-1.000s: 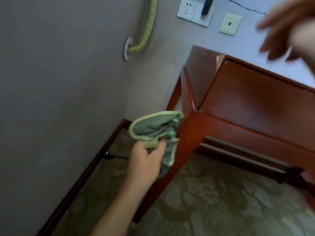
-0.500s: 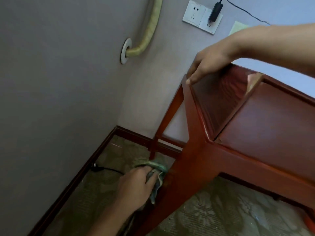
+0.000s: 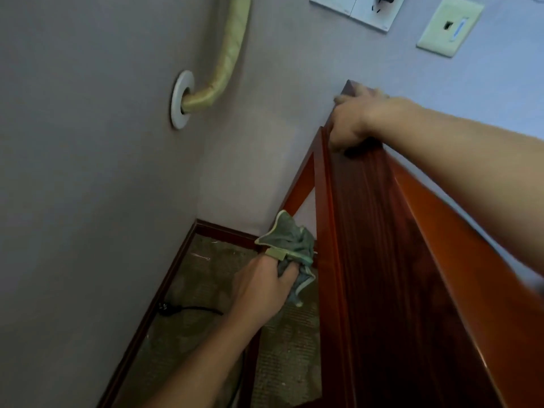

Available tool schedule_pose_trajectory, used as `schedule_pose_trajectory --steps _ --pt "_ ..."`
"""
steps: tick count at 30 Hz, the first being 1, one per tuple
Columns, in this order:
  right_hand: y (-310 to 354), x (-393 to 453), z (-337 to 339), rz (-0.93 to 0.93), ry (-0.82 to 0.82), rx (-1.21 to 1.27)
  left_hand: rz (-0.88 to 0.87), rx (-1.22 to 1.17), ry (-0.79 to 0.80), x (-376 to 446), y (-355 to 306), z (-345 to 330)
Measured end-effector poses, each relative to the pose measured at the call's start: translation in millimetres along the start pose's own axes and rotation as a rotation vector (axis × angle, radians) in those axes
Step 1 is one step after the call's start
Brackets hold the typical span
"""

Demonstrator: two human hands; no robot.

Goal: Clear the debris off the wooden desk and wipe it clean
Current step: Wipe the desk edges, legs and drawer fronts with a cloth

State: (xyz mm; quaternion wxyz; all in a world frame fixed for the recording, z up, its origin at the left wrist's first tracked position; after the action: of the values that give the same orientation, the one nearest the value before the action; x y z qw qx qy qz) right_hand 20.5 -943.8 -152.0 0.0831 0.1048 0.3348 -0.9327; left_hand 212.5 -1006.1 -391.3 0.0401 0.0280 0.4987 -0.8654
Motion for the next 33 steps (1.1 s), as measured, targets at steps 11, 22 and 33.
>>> schedule_pose_trajectory --steps 11,22,33 --pt "-4 15 -11 -0.107 0.108 0.331 0.092 0.0 0.013 124 -16 12" --pt "-1 18 -11 -0.004 0.187 0.146 0.03 0.057 0.097 260 -55 10" --pt "-3 21 -8 -0.015 0.128 0.181 0.314 0.097 0.353 322 69 -46"
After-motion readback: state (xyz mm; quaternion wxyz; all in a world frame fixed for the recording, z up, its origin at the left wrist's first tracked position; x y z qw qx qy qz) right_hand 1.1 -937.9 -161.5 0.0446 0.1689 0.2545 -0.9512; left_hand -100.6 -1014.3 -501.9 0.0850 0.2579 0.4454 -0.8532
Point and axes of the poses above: each hand's wrist, its own x-axis towards the middle knuckle, its own z-axis out of the back of the hand, y = z × x, the point moved 6 cm from there along x, towards the middle knuckle, and after that the axes turned 11 degrees about y, right-handed, at the moved point
